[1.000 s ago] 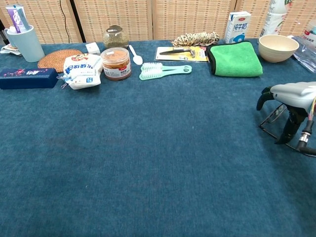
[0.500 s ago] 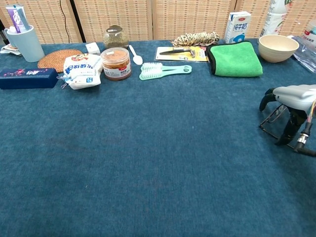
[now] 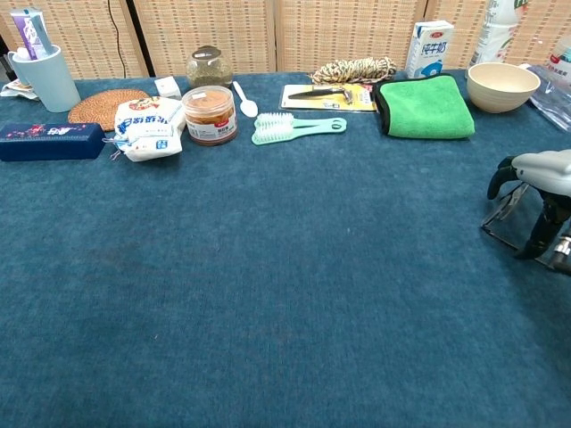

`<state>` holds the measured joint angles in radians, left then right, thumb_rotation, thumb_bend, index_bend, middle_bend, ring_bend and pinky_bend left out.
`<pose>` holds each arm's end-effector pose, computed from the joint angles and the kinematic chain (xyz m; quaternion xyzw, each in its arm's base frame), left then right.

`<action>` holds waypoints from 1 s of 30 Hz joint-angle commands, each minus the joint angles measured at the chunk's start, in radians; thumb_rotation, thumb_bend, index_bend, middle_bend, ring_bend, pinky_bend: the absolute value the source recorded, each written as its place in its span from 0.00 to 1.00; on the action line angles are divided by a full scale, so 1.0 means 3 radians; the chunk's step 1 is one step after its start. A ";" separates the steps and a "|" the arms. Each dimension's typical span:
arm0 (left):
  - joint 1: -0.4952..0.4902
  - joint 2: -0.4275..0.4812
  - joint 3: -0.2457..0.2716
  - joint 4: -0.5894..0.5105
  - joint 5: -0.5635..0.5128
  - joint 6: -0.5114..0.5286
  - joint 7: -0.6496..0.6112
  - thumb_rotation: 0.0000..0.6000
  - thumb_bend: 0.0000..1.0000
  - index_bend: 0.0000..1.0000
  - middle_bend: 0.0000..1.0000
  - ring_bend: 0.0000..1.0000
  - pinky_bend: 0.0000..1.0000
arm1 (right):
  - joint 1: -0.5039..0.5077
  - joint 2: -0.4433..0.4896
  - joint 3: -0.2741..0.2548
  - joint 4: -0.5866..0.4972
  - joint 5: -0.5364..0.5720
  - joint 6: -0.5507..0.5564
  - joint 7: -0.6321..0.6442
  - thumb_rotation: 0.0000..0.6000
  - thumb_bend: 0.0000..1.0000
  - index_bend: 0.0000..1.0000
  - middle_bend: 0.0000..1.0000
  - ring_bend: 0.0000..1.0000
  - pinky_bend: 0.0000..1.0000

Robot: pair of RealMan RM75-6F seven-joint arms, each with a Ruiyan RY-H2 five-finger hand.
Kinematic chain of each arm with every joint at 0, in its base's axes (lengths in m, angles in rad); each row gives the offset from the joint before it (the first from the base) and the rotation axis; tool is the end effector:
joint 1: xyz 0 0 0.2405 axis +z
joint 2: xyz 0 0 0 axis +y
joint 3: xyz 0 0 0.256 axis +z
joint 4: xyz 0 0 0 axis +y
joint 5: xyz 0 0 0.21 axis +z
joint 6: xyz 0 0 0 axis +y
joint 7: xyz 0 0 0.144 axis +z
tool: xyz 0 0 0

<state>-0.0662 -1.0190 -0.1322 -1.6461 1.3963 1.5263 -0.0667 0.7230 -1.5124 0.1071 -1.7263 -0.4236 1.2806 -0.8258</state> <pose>-0.3168 0.1905 0.2114 -0.5330 -0.3748 -0.4103 0.6381 -0.2107 -0.2992 0.0008 0.6581 -0.4790 0.1499 0.5613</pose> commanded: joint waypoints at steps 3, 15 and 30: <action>0.0002 0.0001 0.0004 -0.0001 0.0003 0.0002 -0.0004 0.99 0.38 0.20 0.09 0.02 0.00 | -0.0014 0.0008 0.0001 -0.0008 -0.0010 -0.0013 -0.0011 1.00 0.19 0.26 0.00 0.00 0.00; 0.0009 0.0011 0.0002 -0.0003 0.0006 0.0025 -0.0015 0.98 0.38 0.20 0.09 0.02 0.00 | -0.0025 0.0031 0.0039 0.0004 -0.0022 -0.0053 -0.0043 1.00 0.19 0.36 0.05 0.00 0.00; 0.0028 0.0011 0.0007 0.0015 -0.0021 0.0032 -0.0017 0.99 0.38 0.20 0.09 0.01 0.00 | 0.0001 0.0025 0.0079 0.0128 -0.0137 -0.0174 -0.0016 1.00 0.19 0.53 0.15 0.05 0.00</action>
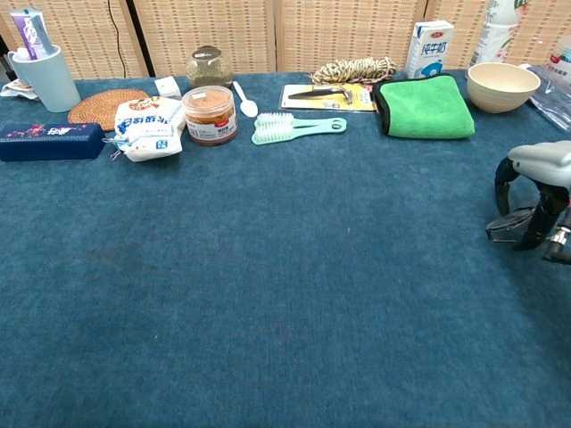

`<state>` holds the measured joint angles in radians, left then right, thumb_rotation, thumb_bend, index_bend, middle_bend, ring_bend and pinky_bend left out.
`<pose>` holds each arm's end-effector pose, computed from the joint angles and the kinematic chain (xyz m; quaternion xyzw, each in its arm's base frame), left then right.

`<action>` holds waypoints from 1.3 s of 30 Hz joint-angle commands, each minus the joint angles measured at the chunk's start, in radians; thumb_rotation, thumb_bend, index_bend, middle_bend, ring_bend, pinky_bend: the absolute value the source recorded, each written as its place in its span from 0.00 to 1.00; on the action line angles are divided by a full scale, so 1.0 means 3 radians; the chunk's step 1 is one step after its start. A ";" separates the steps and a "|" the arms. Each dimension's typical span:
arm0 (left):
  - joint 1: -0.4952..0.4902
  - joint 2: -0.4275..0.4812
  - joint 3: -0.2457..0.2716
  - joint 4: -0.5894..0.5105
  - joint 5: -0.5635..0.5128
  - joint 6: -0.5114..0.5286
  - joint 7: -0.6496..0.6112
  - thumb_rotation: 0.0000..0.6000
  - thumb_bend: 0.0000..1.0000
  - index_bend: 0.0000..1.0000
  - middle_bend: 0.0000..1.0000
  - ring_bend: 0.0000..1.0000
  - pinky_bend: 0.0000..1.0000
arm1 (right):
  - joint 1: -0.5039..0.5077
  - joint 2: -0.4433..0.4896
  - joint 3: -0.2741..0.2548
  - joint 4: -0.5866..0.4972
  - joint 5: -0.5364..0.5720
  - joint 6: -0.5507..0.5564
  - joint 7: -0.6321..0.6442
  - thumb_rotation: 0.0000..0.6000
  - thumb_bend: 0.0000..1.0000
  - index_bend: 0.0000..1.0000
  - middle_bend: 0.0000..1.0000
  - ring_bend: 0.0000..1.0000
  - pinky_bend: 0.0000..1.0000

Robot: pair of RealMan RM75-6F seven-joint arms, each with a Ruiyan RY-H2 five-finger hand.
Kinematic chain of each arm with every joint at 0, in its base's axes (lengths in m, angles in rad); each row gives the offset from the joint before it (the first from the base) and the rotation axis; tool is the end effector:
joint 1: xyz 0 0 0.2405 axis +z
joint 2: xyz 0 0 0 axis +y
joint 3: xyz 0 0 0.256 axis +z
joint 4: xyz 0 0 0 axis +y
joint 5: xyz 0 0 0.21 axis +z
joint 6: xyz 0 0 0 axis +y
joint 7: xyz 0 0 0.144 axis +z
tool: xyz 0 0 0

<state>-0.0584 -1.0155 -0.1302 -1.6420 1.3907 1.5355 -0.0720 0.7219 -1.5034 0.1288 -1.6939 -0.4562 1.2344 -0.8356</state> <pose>-0.3194 0.1874 0.2143 -0.5285 -0.3745 -0.4085 0.6431 -0.2097 -0.3100 0.0037 0.6670 -0.4637 0.1584 0.5612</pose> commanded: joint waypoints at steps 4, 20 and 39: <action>0.0011 0.0004 0.0003 0.0001 -0.0010 0.0007 0.0006 0.98 0.38 0.20 0.09 0.01 0.00 | 0.0009 -0.0025 0.0018 0.0075 -0.0102 -0.0042 0.0054 1.00 0.19 0.57 0.19 0.08 0.00; -0.0002 0.0000 0.0000 -0.0024 -0.0005 -0.0003 0.0048 0.98 0.38 0.20 0.09 0.01 0.00 | -0.0015 0.0200 -0.0037 -0.0179 0.0063 -0.0128 -0.0030 1.00 0.19 0.36 0.08 0.03 0.00; 0.0080 -0.0052 0.0006 0.0004 -0.0033 0.0116 0.0043 0.98 0.38 0.20 0.09 0.01 0.00 | -0.0476 0.0893 -0.0025 -0.0824 -0.1148 0.0455 0.0790 1.00 0.19 0.35 0.09 0.02 0.00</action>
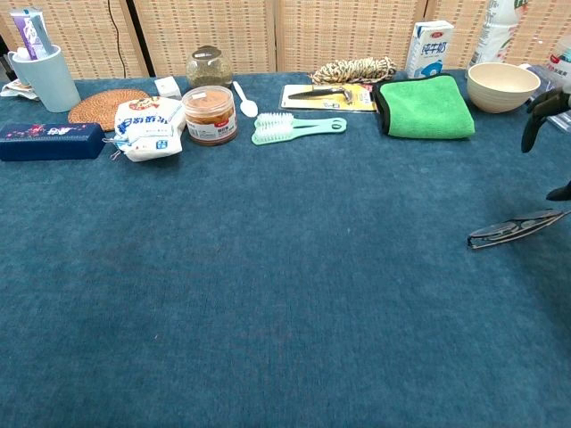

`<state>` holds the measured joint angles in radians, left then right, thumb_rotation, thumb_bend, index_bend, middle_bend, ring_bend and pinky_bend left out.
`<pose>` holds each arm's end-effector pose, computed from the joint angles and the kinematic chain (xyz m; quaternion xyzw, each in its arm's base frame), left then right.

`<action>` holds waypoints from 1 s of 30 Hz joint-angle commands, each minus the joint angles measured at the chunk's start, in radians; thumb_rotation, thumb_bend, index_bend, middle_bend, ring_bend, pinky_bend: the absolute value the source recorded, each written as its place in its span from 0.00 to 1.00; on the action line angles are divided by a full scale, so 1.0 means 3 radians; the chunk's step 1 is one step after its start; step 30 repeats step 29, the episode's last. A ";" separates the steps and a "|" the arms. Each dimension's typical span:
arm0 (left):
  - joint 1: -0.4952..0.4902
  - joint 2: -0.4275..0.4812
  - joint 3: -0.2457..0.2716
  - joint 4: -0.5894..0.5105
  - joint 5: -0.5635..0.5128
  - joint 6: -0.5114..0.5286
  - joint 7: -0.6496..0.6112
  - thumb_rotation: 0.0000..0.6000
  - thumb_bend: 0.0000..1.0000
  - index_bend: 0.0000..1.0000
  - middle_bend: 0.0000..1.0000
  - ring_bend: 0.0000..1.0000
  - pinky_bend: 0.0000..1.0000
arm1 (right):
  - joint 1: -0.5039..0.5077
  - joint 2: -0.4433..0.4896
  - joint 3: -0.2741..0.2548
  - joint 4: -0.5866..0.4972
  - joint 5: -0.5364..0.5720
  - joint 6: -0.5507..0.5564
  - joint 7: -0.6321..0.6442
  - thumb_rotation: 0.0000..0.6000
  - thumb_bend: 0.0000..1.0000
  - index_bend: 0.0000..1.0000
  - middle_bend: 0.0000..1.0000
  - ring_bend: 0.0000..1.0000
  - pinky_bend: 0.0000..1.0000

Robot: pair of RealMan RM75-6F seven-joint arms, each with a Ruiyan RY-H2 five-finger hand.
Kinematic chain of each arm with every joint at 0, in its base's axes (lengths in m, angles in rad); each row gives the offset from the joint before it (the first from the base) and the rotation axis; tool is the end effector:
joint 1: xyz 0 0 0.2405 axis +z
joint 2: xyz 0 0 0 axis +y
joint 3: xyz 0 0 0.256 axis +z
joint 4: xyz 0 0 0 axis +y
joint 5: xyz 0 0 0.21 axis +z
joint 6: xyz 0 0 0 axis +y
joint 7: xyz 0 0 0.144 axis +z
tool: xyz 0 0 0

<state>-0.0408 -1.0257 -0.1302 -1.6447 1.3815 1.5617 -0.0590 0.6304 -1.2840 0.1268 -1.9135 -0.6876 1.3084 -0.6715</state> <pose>-0.3214 0.1811 0.2145 -0.5174 -0.3728 -0.4075 0.6536 -0.1991 -0.2958 0.0727 0.6425 -0.4454 0.2567 0.5682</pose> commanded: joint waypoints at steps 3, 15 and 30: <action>0.0044 -0.0050 0.0015 0.0024 -0.0003 0.0054 -0.0008 0.98 0.38 0.20 0.09 0.01 0.00 | -0.0273 0.0214 -0.0057 -0.0055 -0.0642 0.0310 0.0366 1.00 0.19 0.35 0.11 0.02 0.00; 0.0125 -0.0121 0.0105 0.0045 0.0022 0.0063 -0.0017 0.99 0.38 0.19 0.09 0.01 0.00 | -0.0624 0.0315 -0.0194 0.0000 -0.1341 0.0640 0.0645 1.00 0.19 0.40 0.20 0.15 0.10; 0.0234 -0.0181 0.0235 -0.0025 0.0118 0.0119 0.0082 0.98 0.38 0.19 0.09 0.01 0.00 | -0.0951 0.0440 -0.0279 -0.0127 -0.1653 0.0850 0.0700 1.00 0.19 0.42 0.20 0.15 0.10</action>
